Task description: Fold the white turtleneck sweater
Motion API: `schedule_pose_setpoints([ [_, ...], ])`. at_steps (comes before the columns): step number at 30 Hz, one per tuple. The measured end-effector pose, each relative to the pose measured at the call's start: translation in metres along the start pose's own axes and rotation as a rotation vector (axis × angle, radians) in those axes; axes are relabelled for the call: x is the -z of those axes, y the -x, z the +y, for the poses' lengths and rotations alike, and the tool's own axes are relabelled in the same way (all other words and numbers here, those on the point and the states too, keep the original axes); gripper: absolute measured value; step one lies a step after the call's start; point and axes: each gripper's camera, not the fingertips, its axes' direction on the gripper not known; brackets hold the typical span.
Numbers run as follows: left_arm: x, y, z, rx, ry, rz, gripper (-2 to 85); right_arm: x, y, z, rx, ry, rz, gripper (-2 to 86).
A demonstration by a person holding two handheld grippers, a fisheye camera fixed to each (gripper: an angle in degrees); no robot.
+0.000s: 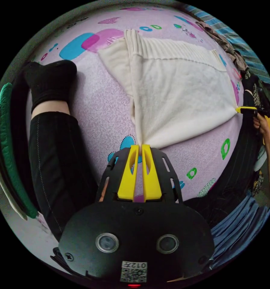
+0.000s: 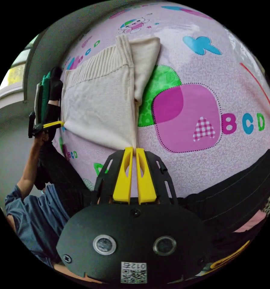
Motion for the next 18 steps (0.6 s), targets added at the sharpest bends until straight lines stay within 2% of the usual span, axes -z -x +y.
schedule_pose_setpoints([
  [8,0.021,0.018,0.002,0.101,-0.003,0.135,1.7,0.011,0.023,0.006,0.068,-0.007,0.110,6.0],
  [11,0.052,0.016,0.005,0.109,-0.101,0.007,1.4,0.040,0.023,0.008,0.060,-0.108,0.159,6.3],
  [15,0.082,0.013,-0.036,0.083,-0.222,0.044,1.8,0.073,0.021,-0.024,0.052,-0.249,0.021,7.3],
  [18,0.085,0.019,-0.064,0.107,-0.247,0.102,2.7,0.078,0.023,-0.052,0.038,-0.280,0.029,8.2],
])
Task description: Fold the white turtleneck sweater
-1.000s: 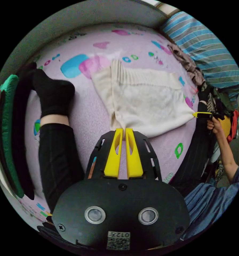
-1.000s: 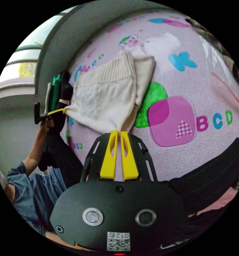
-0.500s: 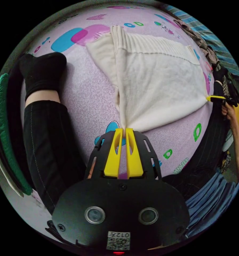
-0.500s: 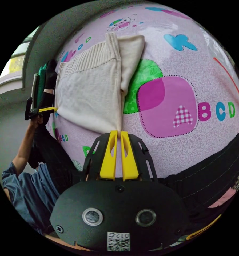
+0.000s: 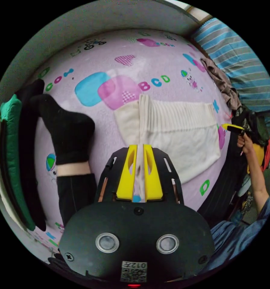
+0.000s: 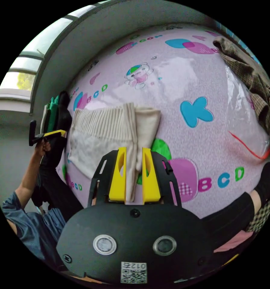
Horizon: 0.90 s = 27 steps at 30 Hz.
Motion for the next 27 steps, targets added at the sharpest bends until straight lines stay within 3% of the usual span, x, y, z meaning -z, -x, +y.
schedule_pose_setpoints([
  [9,-0.014,-0.005,-0.054,-0.001,0.027,0.023,4.4,-0.009,-0.003,-0.032,-0.049,0.000,-0.053,8.4],
  [20,-0.016,-0.012,-0.063,-0.001,0.040,0.053,3.2,-0.009,0.019,-0.032,0.001,0.032,0.021,3.5],
  [27,0.033,-0.026,-0.044,-0.071,-0.091,0.012,1.9,0.030,0.032,-0.014,0.069,-0.057,0.084,-0.3],
])
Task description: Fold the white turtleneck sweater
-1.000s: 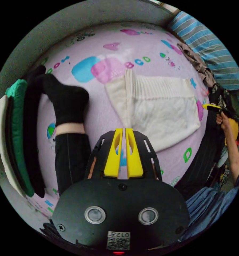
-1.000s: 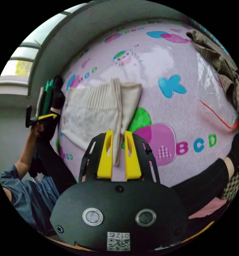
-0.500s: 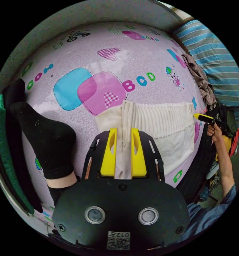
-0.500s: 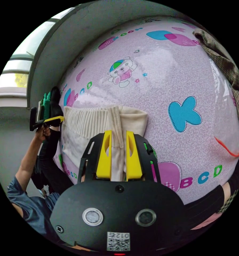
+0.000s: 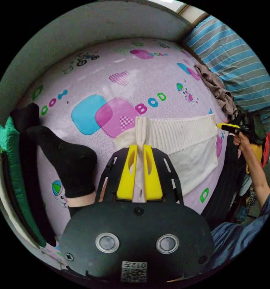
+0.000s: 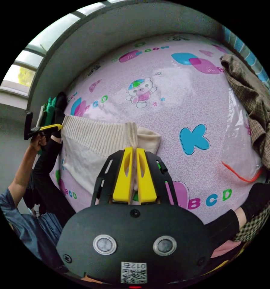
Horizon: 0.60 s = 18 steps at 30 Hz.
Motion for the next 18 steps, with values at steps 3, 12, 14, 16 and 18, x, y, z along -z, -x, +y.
schedule_pose_setpoints([
  [3,0.014,-0.005,0.003,-0.020,-0.041,-0.045,1.6,0.014,0.001,0.003,0.021,-0.028,0.024,-0.8],
  [12,-0.046,-0.028,-0.032,-0.036,0.096,-0.176,1.4,-0.025,0.001,-0.017,-0.078,0.020,0.030,0.4],
  [14,-0.047,-0.031,-0.036,-0.035,0.101,-0.168,1.5,-0.024,-0.003,-0.017,-0.110,0.013,-0.017,3.2],
  [16,-0.047,-0.034,-0.038,-0.042,0.103,-0.162,1.6,-0.018,-0.007,-0.014,-0.143,-0.001,-0.062,7.6],
  [18,-0.048,-0.036,-0.040,-0.034,0.098,-0.146,1.6,-0.017,-0.009,-0.012,-0.157,-0.003,-0.103,8.3],
])
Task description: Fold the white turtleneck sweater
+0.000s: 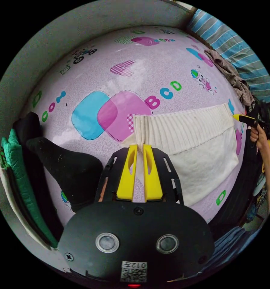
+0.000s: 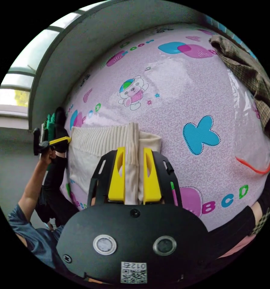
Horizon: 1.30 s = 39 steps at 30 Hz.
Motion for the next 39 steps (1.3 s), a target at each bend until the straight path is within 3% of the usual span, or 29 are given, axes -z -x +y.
schedule_pose_setpoints([
  [6,-0.001,-0.010,-0.003,0.043,-0.018,0.015,1.4,-0.014,0.011,0.001,0.021,0.005,-0.019,2.1],
  [10,0.019,-0.017,0.003,0.041,-0.059,-0.043,1.2,0.003,0.026,0.008,0.063,-0.018,0.150,-0.2],
  [20,-0.017,-0.051,-0.012,-0.008,0.014,-0.235,1.7,-0.034,0.045,0.002,0.081,0.007,0.315,-0.6],
  [27,-0.021,-0.042,-0.018,0.064,0.032,-0.130,3.9,-0.043,0.059,0.002,0.044,0.010,0.339,2.5],
  [35,-0.026,-0.068,-0.002,0.219,-0.057,-0.376,10.1,-0.053,0.081,0.022,0.024,-0.089,0.551,12.1],
  [39,-0.029,-0.064,0.001,0.268,-0.056,-0.351,11.3,-0.051,0.071,0.027,-0.065,-0.109,0.490,13.2],
])
